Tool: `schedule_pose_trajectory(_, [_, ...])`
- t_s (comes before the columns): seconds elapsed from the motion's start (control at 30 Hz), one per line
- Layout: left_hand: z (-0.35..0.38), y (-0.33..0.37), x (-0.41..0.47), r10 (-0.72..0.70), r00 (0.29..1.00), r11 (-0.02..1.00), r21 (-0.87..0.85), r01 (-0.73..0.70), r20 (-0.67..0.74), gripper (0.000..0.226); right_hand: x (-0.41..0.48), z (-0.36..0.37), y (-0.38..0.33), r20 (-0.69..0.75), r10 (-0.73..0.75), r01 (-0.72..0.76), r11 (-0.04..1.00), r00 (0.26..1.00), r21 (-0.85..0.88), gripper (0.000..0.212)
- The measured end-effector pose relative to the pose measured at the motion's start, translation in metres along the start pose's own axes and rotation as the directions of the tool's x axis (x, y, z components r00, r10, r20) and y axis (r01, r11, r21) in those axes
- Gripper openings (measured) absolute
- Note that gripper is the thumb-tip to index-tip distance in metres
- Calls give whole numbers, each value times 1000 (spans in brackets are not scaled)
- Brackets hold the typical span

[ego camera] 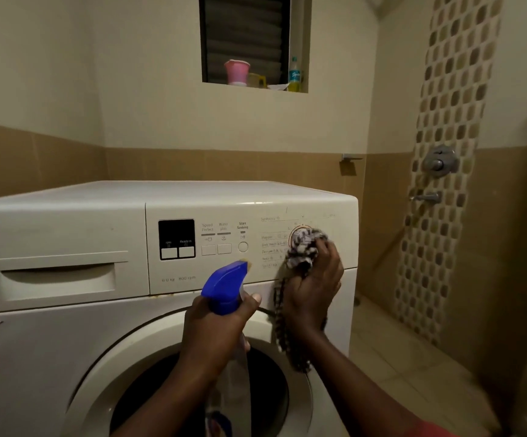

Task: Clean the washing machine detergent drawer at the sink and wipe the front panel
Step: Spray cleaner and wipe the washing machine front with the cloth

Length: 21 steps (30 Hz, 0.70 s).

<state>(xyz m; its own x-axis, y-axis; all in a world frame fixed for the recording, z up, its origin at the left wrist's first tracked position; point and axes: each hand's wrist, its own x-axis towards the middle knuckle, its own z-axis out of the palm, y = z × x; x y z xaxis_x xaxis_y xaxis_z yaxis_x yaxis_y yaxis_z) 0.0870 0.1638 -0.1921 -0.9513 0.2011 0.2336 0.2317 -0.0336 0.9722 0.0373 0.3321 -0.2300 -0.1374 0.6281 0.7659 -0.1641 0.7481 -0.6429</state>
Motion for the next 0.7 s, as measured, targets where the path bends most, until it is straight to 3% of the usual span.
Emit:
schedule_pose_trajectory(0.23, [22, -10, 0, 13, 995, 1000, -7, -13, 95, 20, 6, -39, 31, 151, 29, -35, 999, 988, 37, 42])
schedule_pose_trajectory(0.33, [48, -16, -3, 11, 984, 1000, 2, -11, 180, 16, 38, -62, 62, 66, 259, -260, 966, 964, 9, 41])
schedule_pose_trajectory(0.43, [87, -16, -4, 42, 952, 995, 68, -66, 305, 10, 72, -91, 78, 37, 476, -477, 879, 879, 23, 38])
schedule_pose_trajectory(0.5, [114, -11, -9, 27, 936, 995, 83, -60, 351, 13, 91, -113, 80, 42, 546, -547, 837, 837, 17, 35])
schedule_pose_trajectory(0.7, [193, 30, -13, -141, 919, 990, 34, 139, 368, 22, 148, -188, 83, 31, 668, -669, 742, 743, 32, 38])
